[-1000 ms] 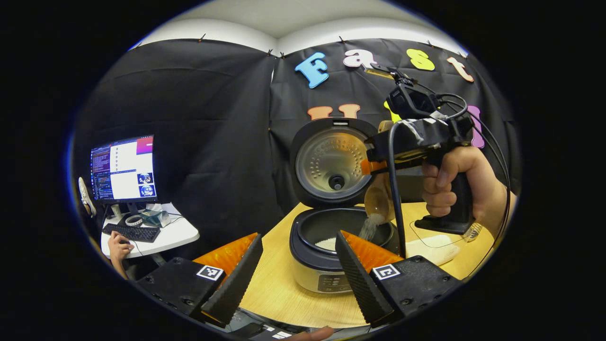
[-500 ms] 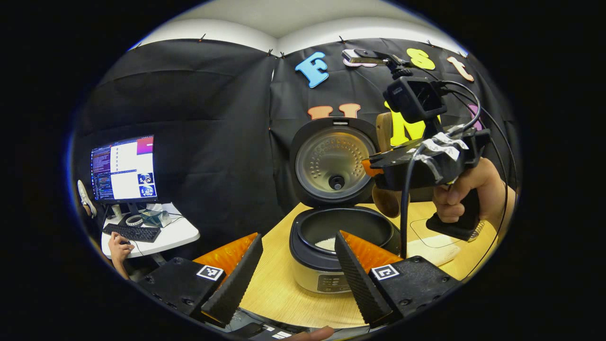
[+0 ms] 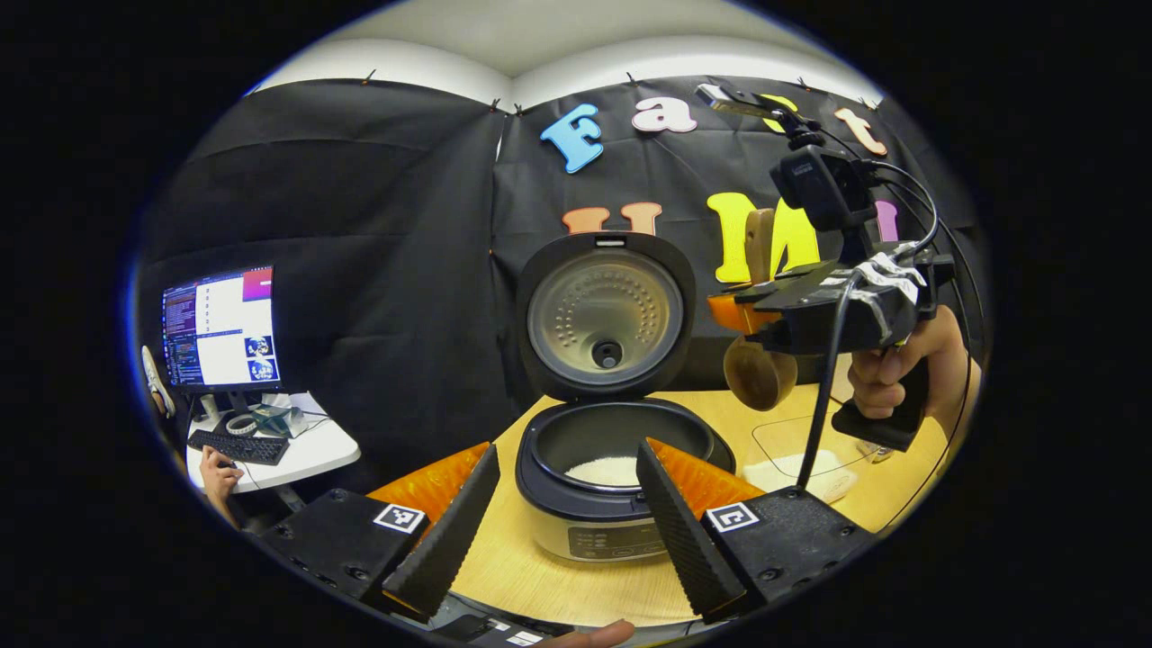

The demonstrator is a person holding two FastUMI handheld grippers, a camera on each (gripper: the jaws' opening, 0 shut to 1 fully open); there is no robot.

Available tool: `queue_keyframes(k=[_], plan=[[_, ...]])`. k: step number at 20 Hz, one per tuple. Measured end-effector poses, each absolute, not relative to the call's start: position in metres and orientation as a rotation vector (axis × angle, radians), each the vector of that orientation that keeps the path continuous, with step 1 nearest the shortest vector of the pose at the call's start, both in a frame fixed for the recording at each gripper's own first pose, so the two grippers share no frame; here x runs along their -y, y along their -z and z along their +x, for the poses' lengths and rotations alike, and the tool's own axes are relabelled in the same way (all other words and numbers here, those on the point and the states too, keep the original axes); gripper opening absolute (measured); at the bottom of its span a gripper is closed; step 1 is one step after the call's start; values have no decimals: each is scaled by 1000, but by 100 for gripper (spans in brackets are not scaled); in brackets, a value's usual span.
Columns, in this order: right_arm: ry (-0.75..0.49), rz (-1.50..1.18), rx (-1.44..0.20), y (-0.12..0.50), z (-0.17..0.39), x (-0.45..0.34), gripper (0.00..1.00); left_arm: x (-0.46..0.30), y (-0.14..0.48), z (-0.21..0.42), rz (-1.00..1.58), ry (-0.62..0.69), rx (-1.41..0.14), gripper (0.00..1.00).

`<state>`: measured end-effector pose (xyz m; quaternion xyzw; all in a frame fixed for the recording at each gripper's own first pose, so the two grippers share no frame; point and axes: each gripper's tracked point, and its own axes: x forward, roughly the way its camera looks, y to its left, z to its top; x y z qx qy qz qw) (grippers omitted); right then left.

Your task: Close the left gripper, press the button to open the rice cooker; take a wooden spoon from the chopstick holder with the right hand, scoop a spoonful of rice and pour it into the rice cooker, then put the wooden spoon back into the chopstick holder.

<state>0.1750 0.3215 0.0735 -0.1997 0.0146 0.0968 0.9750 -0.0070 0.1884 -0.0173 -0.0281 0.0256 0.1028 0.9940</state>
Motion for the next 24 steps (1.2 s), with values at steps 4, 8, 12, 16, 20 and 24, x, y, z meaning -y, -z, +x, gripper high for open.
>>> queue_keyframes(k=[4,8,12,16,20,24], plan=[[-140,-341,-43,-82,174,-267,9,-177,13,-6,-63,-185,-42,97],[-55,-294,-58,-86,178,-200,8,-172,10,-5,-51,-180,-33,97],[23,-231,-77,-87,182,-139,9,-170,8,-3,-63,-178,-31,97],[110,-201,-85,-82,186,-81,10,-168,8,-2,-62,-182,-31,97],[178,-180,-116,-63,195,-28,9,-163,7,-1,-65,-175,-33,97],[256,-176,-129,-47,200,23,9,-158,8,0,-50,-169,-36,98]])
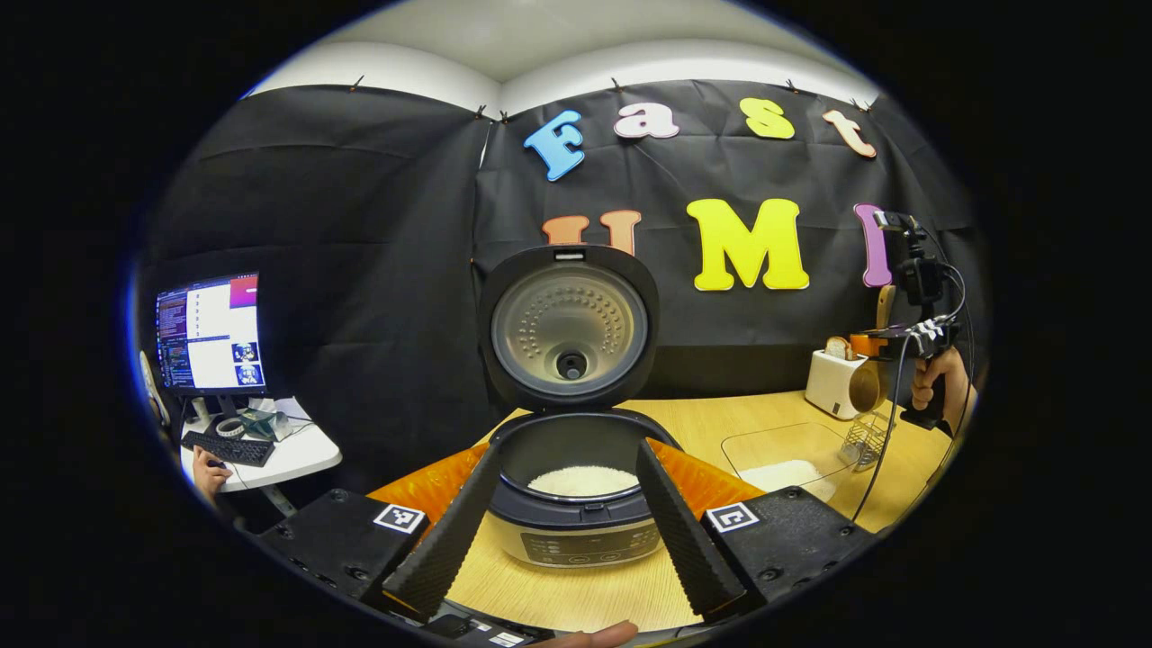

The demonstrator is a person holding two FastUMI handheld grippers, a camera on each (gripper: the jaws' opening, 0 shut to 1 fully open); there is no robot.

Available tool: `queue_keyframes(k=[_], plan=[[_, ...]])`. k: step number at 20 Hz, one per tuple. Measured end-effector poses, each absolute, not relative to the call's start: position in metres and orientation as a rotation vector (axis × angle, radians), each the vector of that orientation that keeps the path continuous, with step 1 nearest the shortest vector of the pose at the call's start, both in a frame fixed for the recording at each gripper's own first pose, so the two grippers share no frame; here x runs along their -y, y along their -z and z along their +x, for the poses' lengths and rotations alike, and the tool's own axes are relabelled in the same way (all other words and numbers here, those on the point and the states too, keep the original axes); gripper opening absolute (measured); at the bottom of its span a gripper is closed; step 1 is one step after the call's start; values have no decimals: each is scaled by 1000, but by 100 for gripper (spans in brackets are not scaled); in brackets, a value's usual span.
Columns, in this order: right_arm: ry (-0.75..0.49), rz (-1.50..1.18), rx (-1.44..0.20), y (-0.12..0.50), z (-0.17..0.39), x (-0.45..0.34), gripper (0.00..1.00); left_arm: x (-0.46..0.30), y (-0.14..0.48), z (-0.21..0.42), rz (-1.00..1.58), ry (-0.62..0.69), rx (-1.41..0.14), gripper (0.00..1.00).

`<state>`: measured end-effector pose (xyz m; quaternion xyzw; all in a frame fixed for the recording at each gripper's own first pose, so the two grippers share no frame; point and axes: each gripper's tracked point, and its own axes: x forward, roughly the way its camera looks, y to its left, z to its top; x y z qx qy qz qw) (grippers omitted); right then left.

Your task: Close the left gripper, press the button to open the rice cooker; take a wooden spoon from the chopstick holder with the right hand, scoop a spoonful of rice and pour it into the rice cooker, then put the wooden spoon back into the chopstick holder.

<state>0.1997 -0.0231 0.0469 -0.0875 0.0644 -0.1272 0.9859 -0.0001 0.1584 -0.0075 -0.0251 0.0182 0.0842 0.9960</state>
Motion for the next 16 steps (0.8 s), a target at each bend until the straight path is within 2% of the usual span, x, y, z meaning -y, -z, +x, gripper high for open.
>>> queue_keyframes(k=[7,11,13,14,16], plan=[[354,-156,-160,-8,207,92,11,-144,7,3,-45,-149,-39,98],[317,-67,-181,6,209,97,12,-136,7,6,-54,-135,-38,98],[292,-34,-139,1,204,95,25,-133,4,5,-44,-135,-30,98],[299,-33,-127,-3,200,97,42,-130,3,4,-39,-134,-25,98],[334,-50,-88,-14,195,105,42,-127,-3,4,-39,-133,-6,97]])
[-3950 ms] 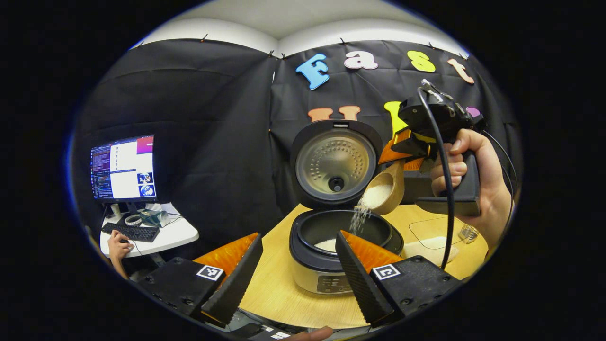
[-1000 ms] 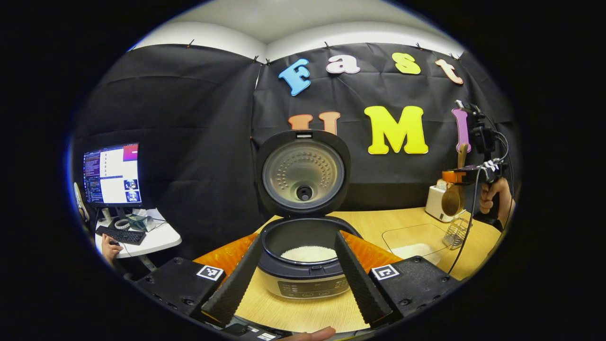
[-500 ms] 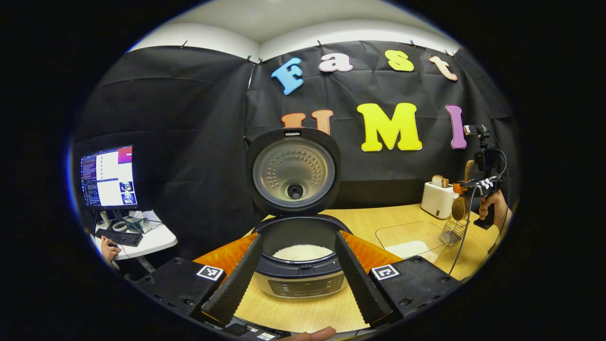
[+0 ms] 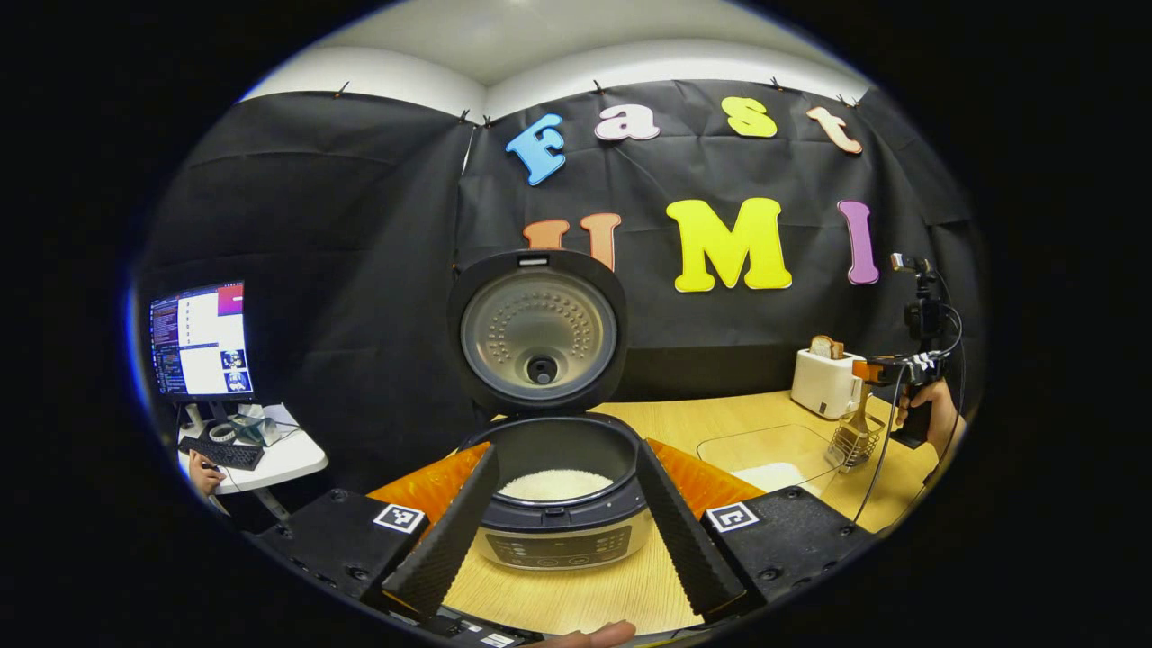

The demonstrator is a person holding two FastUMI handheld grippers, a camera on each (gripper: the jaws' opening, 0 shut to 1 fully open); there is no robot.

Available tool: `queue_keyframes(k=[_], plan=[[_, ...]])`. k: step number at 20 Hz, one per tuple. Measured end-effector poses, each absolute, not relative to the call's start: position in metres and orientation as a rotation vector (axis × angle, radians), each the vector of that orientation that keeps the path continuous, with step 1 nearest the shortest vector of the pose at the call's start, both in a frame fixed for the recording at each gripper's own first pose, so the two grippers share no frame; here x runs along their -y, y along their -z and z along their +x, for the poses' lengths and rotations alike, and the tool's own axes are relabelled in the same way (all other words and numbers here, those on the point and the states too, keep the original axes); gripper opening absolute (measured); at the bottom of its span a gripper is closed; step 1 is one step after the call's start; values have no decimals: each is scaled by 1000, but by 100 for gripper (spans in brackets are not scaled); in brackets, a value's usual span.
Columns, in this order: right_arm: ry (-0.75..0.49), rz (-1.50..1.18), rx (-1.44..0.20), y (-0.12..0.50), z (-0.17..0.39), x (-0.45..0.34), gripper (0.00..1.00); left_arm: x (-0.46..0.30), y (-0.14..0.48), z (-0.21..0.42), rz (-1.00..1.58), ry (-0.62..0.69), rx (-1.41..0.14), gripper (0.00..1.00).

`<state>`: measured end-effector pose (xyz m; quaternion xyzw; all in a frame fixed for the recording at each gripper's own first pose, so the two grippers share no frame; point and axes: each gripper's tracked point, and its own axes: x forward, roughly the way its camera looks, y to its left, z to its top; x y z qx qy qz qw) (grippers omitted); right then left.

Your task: Close the left gripper, press the button to open the rice cooker; take a wooden spoon from the chopstick holder with the right hand, scoop a spoonful of rice and pour it into the rice cooker, then put the wooden spoon back into the chopstick holder.

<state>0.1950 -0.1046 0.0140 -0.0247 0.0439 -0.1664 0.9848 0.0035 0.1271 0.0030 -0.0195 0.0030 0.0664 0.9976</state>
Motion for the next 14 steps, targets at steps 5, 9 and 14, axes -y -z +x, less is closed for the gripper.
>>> queue_keyframes(k=[5,9,14], plan=[[322,-32,-49,-33,175,97,88,-123,-20,-2,-95,-143,49,98],[357,-30,-25,-32,151,97,96,-124,-24,-1,-117,-153,68,98],[361,-25,-14,-17,113,89,97,-128,-33,11,-98,-159,52,98]])
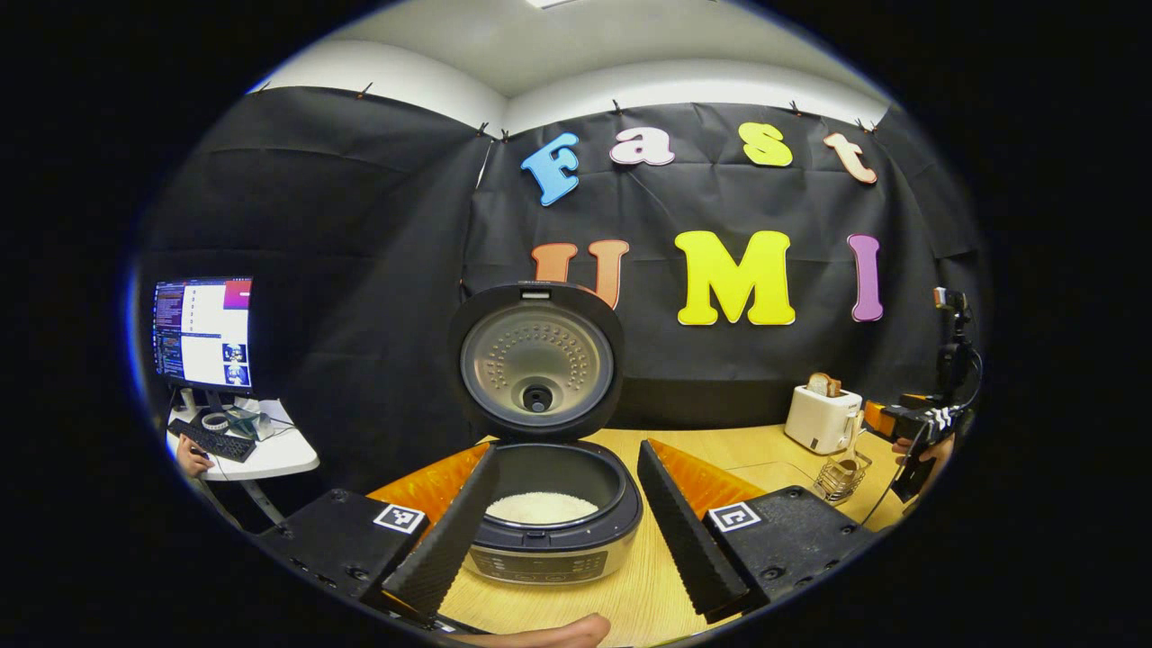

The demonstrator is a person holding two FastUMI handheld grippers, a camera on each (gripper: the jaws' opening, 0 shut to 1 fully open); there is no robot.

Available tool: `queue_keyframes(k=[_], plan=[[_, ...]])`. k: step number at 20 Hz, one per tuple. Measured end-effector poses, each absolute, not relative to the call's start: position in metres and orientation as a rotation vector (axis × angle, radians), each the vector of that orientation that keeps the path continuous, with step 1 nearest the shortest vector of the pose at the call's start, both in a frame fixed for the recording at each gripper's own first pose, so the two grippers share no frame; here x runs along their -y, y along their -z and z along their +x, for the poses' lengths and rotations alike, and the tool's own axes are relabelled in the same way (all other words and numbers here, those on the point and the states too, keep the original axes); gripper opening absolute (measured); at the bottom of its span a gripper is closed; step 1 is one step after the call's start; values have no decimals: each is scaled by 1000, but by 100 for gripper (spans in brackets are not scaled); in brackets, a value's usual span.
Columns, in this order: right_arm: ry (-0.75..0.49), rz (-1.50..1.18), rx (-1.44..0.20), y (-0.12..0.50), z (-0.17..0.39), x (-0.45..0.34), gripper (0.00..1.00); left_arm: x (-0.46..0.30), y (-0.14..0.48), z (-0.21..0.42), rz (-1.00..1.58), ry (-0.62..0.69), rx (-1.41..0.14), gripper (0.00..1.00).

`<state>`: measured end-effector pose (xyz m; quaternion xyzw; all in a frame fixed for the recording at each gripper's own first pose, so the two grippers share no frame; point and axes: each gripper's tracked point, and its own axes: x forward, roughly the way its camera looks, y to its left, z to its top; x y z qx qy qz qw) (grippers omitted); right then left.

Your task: Close the left gripper, press the button to open the rice cooker; take a wooden spoon from the chopstick holder with the right hand, scoop a spoonful of rice and pour it into the rice cooker, then put the wooden spoon back into the chopstick holder.

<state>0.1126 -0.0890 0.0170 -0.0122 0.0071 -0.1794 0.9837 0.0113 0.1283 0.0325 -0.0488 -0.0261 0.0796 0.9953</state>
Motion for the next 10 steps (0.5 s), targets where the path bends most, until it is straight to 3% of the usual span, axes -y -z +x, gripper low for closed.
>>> queue_keyframes(k=[6,9,10], plan=[[299,8,-28,-4,67,78,94,-142,-88,43,-129,-163,84,98],[293,-19,-28,-3,48,84,97,-165,-117,65,-70,-215,105,98],[284,-14,-25,-3,43,84,94,-172,-126,73,-61,-235,124,98]])
